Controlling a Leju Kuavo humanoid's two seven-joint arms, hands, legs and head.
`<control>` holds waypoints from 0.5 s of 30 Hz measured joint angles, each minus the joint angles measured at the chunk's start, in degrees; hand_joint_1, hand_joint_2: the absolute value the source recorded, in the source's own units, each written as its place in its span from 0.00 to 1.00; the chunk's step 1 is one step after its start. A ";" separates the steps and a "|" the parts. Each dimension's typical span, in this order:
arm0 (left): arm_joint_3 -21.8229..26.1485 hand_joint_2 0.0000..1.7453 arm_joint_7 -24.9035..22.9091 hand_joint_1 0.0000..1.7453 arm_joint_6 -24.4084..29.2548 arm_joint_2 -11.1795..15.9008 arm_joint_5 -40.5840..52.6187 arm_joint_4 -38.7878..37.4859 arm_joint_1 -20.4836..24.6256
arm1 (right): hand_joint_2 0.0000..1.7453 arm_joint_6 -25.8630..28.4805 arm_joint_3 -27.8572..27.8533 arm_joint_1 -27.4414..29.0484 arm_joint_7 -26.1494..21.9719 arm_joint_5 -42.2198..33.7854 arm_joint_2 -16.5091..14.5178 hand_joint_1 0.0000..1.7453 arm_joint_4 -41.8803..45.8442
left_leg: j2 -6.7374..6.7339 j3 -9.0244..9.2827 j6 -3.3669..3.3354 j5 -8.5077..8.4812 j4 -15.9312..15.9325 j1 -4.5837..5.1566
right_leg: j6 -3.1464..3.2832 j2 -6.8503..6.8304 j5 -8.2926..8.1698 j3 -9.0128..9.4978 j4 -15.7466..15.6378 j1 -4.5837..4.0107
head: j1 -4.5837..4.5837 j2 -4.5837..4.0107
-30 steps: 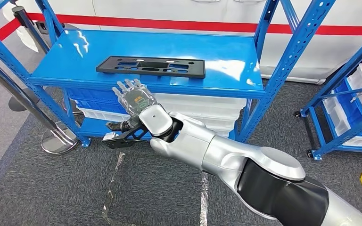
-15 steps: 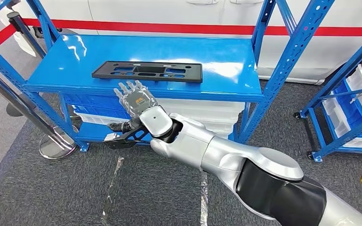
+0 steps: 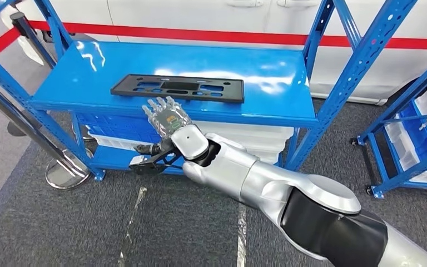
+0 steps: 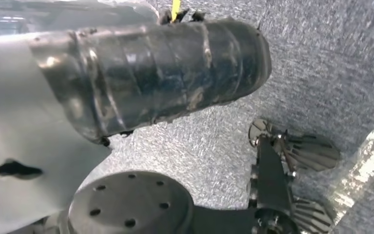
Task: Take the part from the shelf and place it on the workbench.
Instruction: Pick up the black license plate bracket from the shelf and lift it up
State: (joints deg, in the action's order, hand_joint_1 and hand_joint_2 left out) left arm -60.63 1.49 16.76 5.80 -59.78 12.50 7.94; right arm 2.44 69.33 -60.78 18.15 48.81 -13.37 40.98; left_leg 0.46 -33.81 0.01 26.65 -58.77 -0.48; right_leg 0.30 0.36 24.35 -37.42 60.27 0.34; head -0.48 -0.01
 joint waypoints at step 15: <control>0.05 0.00 0.06 0.00 -0.20 0.03 0.13 0.00 -0.48 | 0.00 -0.69 -0.24 -0.17 1.00 -0.20 0.98 0.00 -0.26 | -0.18 -3.01 0.41 -3.31 -1.54 0.14 | 1.35 0.44 2.31 3.75 -0.82 0.14 | 0.41 -0.01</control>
State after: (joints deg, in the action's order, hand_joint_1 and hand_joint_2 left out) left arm -60.58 1.55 16.56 5.83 -59.65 12.50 7.46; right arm 1.75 69.09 -60.95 19.15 48.61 -12.39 40.72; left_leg 0.28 -36.82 0.42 23.34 -60.31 -0.33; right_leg 1.64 0.80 26.66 -33.67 59.45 0.48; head -0.07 -0.02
